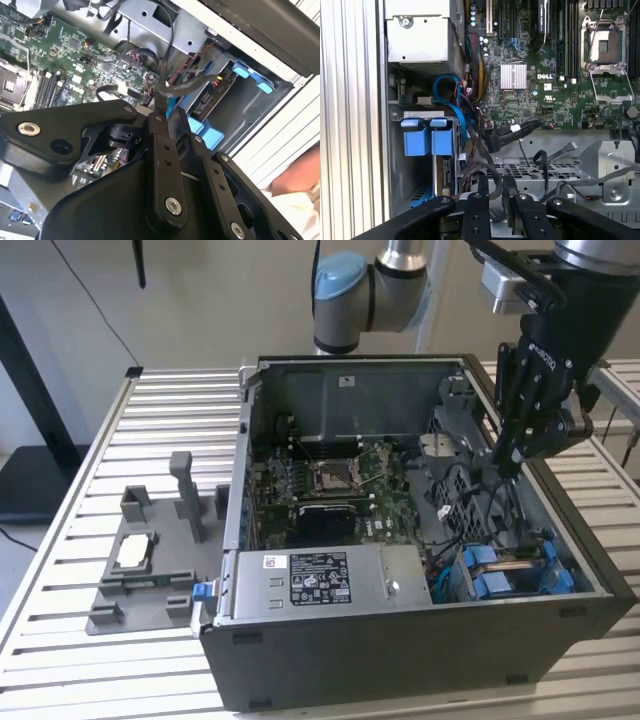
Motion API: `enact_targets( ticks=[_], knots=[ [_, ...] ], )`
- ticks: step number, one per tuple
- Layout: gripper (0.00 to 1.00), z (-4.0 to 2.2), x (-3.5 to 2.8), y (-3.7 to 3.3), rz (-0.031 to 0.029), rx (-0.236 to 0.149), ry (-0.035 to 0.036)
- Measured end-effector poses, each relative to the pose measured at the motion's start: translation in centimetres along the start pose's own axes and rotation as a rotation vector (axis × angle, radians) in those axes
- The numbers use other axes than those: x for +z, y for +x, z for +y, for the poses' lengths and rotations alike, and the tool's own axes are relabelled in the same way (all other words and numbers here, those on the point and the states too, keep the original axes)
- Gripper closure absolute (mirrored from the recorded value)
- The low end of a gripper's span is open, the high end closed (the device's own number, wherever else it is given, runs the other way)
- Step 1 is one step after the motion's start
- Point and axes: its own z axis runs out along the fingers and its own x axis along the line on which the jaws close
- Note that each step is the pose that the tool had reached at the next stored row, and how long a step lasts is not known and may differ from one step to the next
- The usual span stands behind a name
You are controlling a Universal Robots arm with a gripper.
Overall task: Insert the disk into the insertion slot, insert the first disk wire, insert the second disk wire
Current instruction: 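Insert the second disk wire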
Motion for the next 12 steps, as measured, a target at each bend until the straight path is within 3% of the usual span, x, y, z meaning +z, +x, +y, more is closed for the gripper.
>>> enact_targets(
  ticks=[4, 6, 7, 10, 12],
  knots=[
    [0.74, 0.69, -0.33, -0.21, 0.0013, -0.005, 0.0001],
    [0.74, 1.01, -0.47, -0.22, 0.0054, -0.012, 0.0003],
    [0.74, 1.19, -0.56, -0.22, 0.0111, -0.015, 0.0005],
    [0.74, 1.66, -0.6, -0.2, 0.0376, -0.029, 0.0014],
    [0.74, 1.92, -0.59, -0.19, 0.0493, -0.043, 0.0019]
  ],
)
